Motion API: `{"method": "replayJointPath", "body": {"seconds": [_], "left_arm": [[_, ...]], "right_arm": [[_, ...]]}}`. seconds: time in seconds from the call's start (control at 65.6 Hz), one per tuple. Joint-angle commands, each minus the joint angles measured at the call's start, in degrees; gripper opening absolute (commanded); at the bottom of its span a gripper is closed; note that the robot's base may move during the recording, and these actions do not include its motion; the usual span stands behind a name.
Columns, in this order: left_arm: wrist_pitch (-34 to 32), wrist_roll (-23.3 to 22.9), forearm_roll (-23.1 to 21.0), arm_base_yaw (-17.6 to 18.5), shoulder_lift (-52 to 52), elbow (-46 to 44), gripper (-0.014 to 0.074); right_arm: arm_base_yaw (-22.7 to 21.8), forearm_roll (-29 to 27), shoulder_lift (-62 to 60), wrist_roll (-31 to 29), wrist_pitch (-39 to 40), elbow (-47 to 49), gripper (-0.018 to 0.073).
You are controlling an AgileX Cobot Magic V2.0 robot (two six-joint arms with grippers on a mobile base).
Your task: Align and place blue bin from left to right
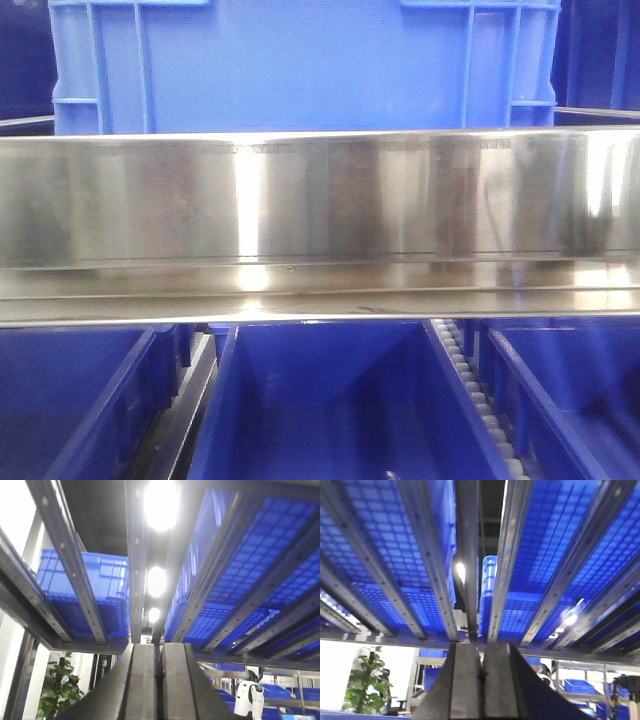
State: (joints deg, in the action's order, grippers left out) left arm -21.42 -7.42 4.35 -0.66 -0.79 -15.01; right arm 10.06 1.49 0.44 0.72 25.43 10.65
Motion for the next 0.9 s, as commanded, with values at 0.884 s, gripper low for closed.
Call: {"method": "replayJointPath", "body": {"seconds": [0.884], "left_arm": [[26.66, -0.38, -6.24, -0.28, -53.24, -41.94, -0.0111]], "right_arm": [[-0.15, -3.45, 50.98, -0.07, -37.83, 44.62, -0.0165]]}}
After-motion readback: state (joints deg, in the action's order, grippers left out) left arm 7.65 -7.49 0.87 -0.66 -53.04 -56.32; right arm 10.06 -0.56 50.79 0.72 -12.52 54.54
